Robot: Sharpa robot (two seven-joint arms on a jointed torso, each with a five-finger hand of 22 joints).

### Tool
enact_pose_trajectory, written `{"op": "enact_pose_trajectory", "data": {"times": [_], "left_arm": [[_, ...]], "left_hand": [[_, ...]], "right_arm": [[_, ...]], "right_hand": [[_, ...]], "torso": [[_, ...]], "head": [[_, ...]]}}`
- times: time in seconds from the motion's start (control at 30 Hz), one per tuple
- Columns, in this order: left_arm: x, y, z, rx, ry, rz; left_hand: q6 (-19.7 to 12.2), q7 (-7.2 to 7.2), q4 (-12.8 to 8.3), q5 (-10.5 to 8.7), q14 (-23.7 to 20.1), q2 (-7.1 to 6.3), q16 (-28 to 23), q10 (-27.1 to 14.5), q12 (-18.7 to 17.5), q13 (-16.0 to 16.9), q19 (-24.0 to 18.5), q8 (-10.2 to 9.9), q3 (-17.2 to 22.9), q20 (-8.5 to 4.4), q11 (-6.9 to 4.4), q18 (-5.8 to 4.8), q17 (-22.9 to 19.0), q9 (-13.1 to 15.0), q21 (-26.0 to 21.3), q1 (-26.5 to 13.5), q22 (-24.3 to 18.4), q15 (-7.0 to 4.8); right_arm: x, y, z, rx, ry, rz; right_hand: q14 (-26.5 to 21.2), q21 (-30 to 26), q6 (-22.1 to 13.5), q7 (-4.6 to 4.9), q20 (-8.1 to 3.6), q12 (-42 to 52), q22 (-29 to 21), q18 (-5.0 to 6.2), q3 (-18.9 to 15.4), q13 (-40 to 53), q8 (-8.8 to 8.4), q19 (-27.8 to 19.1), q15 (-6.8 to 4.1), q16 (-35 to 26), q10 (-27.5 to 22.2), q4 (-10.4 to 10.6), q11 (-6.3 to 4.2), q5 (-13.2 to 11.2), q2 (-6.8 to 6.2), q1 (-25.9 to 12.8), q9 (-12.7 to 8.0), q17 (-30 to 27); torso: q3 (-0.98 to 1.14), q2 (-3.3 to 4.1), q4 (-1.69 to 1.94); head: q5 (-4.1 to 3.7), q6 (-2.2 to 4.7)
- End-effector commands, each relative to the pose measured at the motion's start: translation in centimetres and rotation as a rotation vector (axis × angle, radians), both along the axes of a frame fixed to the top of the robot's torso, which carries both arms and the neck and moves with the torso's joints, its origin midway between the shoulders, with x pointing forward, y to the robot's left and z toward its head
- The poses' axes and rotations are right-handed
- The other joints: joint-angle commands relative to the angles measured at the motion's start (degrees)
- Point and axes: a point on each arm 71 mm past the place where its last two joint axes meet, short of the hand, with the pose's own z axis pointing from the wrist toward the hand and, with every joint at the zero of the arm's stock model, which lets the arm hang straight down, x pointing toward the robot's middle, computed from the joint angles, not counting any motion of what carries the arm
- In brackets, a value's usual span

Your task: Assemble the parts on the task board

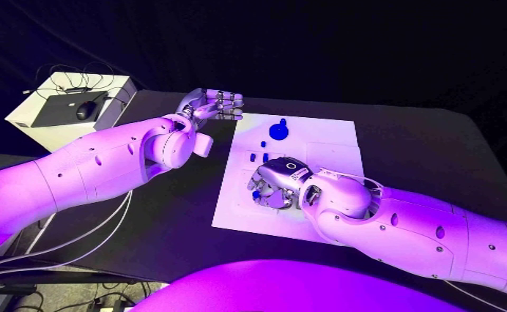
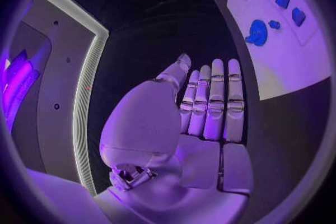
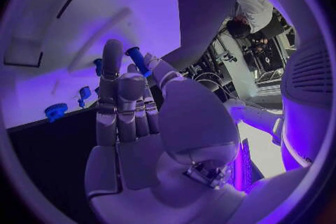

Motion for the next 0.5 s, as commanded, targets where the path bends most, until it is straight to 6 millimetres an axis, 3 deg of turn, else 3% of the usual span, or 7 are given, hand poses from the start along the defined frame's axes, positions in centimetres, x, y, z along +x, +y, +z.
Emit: {"op": "enact_pose_trajectory", "data": {"times": [0.03,0.2,0.3,0.37,0.4,0.43,0.5], "left_arm": [[0.0,-0.1,0.1,-0.012,-0.001,-0.015],[0.0,-0.1,0.0,-0.012,0.0,-0.016],[0.0,-0.1,0.0,-0.011,0.001,-0.015],[0.0,0.0,0.0,-0.011,0.002,-0.014],[0.0,0.0,0.0,-0.011,0.002,-0.014],[0.0,0.0,0.0,-0.011,0.002,-0.014],[0.0,0.0,0.0,-0.011,0.003,-0.013]], "left_hand": [[-0.09,0.08,0.36,-0.05,-0.35,-0.11,-0.07,-0.38,-0.14,-0.02,0.45,0.09,-0.1,0.01,-0.01,-0.57,0.05,0.02,0.22,-0.45,-0.07,-0.16],[-0.15,0.13,0.47,-0.05,-0.38,-0.11,-0.07,-0.45,-0.14,-0.02,0.46,0.09,-0.21,0.05,0.03,-0.56,0.04,0.02,0.2,-0.49,-0.13,-0.14],[-0.15,0.13,0.47,-0.05,-0.38,-0.11,-0.07,-0.45,-0.14,-0.02,0.46,0.09,-0.21,0.05,0.03,-0.56,0.04,0.02,0.2,-0.49,-0.13,-0.14],[-0.15,0.13,0.47,-0.05,-0.38,-0.11,-0.07,-0.45,-0.14,-0.02,0.46,0.09,-0.21,0.05,0.03,-0.56,0.04,0.02,0.2,-0.49,-0.13,-0.14],[-0.15,0.13,0.48,-0.05,-0.38,-0.1,-0.07,-0.45,-0.14,-0.02,0.46,0.09,-0.22,0.05,0.03,-0.56,0.04,0.02,0.2,-0.5,-0.13,-0.14],[-0.17,0.12,0.55,-0.05,-0.38,-0.07,-0.06,-0.46,-0.14,-0.02,0.48,0.09,-0.27,0.06,0.03,-0.55,0.05,0.02,0.2,-0.52,-0.17,-0.14],[-0.17,0.12,0.55,-0.05,-0.38,-0.07,-0.06,-0.46,-0.14,-0.02,0.48,0.09,-0.27,0.06,0.03,-0.55,0.05,0.02,0.2,-0.52,-0.17,-0.14]], "right_arm": [[0.0,-0.1,0.2,0.025,-0.007,-0.001],[0.1,-0.4,0.4,0.054,-0.016,-0.015],[0.1,-0.7,0.6,0.083,-0.019,-0.027],[0.1,-1.1,0.8,0.115,-0.022,-0.039],[0.1,-1.2,0.9,0.125,-0.022,-0.043],[0.1,-1.5,1.1,0.148,-0.02,-0.053],[0.2,-2.0,1.4,0.185,-0.014,-0.071]], "right_hand": [[0.01,-0.32,-0.05,-0.01,0.14,-0.03,-0.14,0.0,-0.85,-0.08,-0.23,0.28,0.54,0.06,-1.39,0.04,0.23,0.25,-0.56,0.22,-0.02,-0.08],[-0.22,-1.15,-2.12,-0.19,0.79,0.39,-0.87,0.22,-4.77,-0.03,-0.14,0.11,1.43,-0.44,-7.59,0.27,1.55,0.25,-1.09,0.75,-0.01,-0.38],[-0.37,-2.53,-8.09,-0.39,1.57,0.83,-2.36,0.57,-9.07,-0.01,-0.16,0.06,2.14,-1.27,-12.54,1.93,2.67,0.67,-1.79,1.8,-0.08,-1.17],[-0.33,-3.7,-15.71,-1.06,2.09,1.38,-4.02,0.88,-11.15,0.0,-0.51,0.65,2.55,-1.84,-15.25,6.57,3.26,0.21,-3.59,2.95,-0.44,-1.74],[-0.34,-4.11,-17.07,-1.08,2.18,1.67,-4.68,0.93,-11.55,0.01,-0.6,0.94,2.6,-2.0,-15.78,8.64,3.35,0.15,-4.34,3.86,-0.54,-1.9],[-0.43,-4.71,-19.75,-1.13,2.33,1.8,-5.68,0.95,-12.38,0.01,-0.78,1.27,2.75,-2.39,-16.82,12.34,3.6,-0.07,-5.77,5.14,-0.7,-2.18],[-0.26,-5.23,-22.44,-1.67,2.28,2.26,-7.02,0.93,-13.69,-0.07,-0.88,2.05,2.66,-2.38,-16.88,16.49,3.49,-0.28,-6.81,6.8,-0.81,-2.24]], "torso": [[0.01,-0.03,-0.01],[0.0,-0.02,0.0],[-0.01,0.0,0.01],[0.0,0.0,0.0],[0.0,0.0,0.0],[-0.01,-0.01,0.0],[-0.02,-0.04,-0.01]], "head": [[-0.04,0.0],[-0.17,0.0],[-0.23,0.0],[-0.31,0.0],[-0.35,0.0],[-0.44,0.0],[-0.47,0.0]]}}
